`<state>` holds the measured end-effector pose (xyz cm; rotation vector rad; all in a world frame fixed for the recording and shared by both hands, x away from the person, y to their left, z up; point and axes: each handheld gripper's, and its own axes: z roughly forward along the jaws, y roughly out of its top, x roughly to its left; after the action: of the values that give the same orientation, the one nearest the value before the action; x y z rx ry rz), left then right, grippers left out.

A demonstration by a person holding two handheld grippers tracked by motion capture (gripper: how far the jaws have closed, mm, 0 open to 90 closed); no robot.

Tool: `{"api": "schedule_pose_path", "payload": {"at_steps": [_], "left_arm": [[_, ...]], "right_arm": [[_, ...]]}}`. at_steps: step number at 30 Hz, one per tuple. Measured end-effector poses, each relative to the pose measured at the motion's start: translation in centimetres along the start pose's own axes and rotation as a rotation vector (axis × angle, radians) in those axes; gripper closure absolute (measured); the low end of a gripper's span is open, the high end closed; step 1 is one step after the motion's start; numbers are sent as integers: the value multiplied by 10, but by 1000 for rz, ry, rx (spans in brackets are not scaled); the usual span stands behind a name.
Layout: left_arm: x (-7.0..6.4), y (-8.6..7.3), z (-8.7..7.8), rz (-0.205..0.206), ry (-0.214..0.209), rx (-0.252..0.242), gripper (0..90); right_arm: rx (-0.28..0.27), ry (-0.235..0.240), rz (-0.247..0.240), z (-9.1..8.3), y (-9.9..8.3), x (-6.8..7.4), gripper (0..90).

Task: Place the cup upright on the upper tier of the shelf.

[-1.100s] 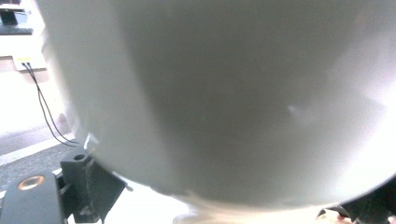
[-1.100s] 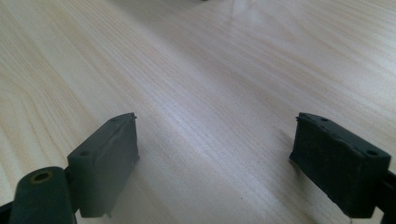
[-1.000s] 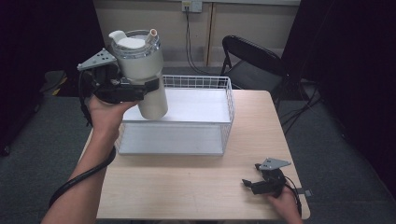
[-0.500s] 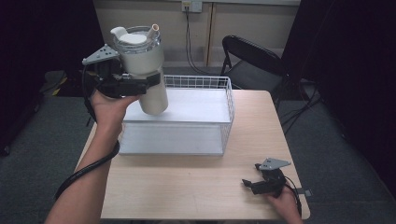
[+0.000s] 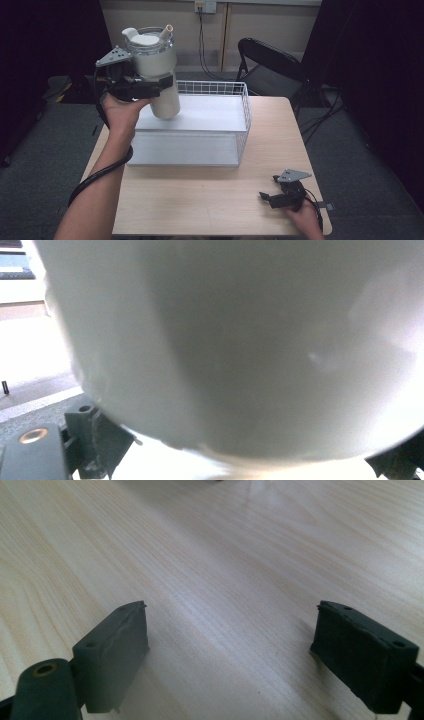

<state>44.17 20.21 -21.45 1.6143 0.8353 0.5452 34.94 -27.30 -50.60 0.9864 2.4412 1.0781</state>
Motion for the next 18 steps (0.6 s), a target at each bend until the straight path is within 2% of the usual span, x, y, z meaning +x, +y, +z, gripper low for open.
{"api": "schedule_pose_path", "payload": {"at_steps": [9,18], "left_arm": [[6,-5,5,-8,25,-3,101],[10,-6,10,-10,31,-10,101]], "right_arm": [[0,0,0,0,0,0,136],[1,0,2,0,0,0,136]]}}
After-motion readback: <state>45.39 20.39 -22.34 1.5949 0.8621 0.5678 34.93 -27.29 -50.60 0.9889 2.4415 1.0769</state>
